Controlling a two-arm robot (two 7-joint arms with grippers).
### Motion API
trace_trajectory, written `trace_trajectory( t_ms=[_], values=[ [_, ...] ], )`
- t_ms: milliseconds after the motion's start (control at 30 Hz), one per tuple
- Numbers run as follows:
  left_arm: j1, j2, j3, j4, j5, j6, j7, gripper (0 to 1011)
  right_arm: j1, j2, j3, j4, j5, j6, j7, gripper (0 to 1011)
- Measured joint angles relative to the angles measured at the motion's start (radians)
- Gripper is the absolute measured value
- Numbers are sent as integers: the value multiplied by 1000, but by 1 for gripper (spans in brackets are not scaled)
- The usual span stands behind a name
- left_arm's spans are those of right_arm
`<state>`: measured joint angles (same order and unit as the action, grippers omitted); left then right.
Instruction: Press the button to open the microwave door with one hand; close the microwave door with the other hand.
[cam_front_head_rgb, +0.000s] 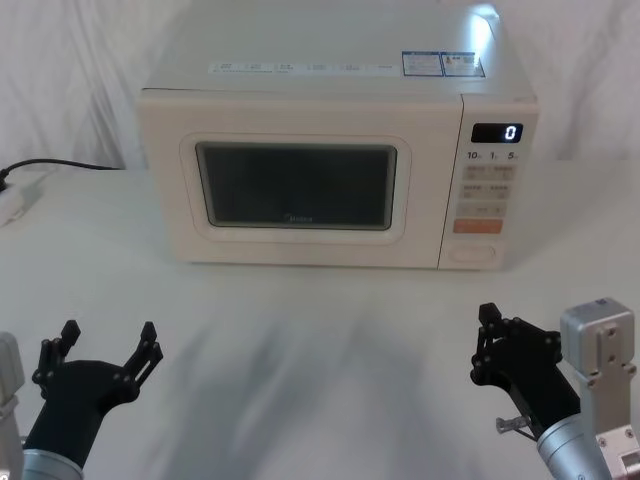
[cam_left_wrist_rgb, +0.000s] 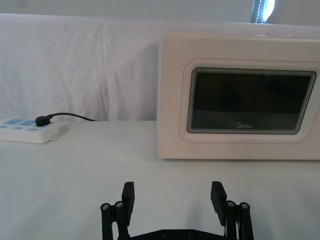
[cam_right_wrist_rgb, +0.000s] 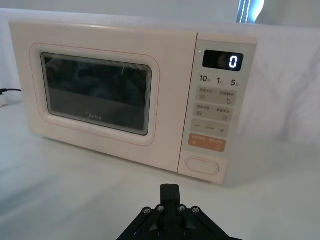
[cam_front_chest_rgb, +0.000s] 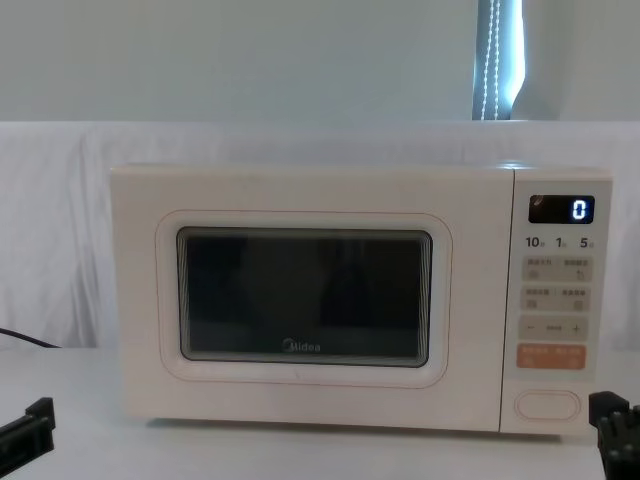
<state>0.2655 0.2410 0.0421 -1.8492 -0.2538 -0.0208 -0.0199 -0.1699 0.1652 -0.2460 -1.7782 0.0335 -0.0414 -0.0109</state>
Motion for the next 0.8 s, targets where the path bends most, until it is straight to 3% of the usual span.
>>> trace_trajectory(
  t_ms=[600, 800],
  values=[
    [0, 0, 0, 0, 0, 0, 0, 1001, 12, -34, 30, -5, -59, 29, 32, 0],
    [0, 0, 0, 0, 0, 0, 0, 1001, 34, -53, 40, 11, -84, 66, 36, 0]
  ],
)
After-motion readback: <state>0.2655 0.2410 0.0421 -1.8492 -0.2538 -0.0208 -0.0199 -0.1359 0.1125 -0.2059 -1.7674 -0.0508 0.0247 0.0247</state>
